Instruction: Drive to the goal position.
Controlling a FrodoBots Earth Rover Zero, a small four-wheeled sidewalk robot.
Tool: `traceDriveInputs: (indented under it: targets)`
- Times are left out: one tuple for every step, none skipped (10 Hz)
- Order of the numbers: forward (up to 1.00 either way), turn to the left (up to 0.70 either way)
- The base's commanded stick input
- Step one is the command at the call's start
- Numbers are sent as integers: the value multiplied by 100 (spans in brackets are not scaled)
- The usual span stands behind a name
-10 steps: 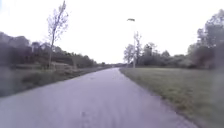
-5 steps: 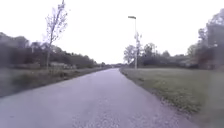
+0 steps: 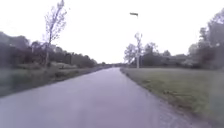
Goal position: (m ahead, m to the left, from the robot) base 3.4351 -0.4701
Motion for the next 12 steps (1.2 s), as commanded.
traceDriveInputs:
  targets:
    - [100,0]
    - [100,0]
    - [100,0]
    - [100,0]
    - [100,0]
    - [100,0]
    - [100,0]
    - [100,0]
    - [100,0]
    - [100,0]
    - [100,0]
    - [100,0]
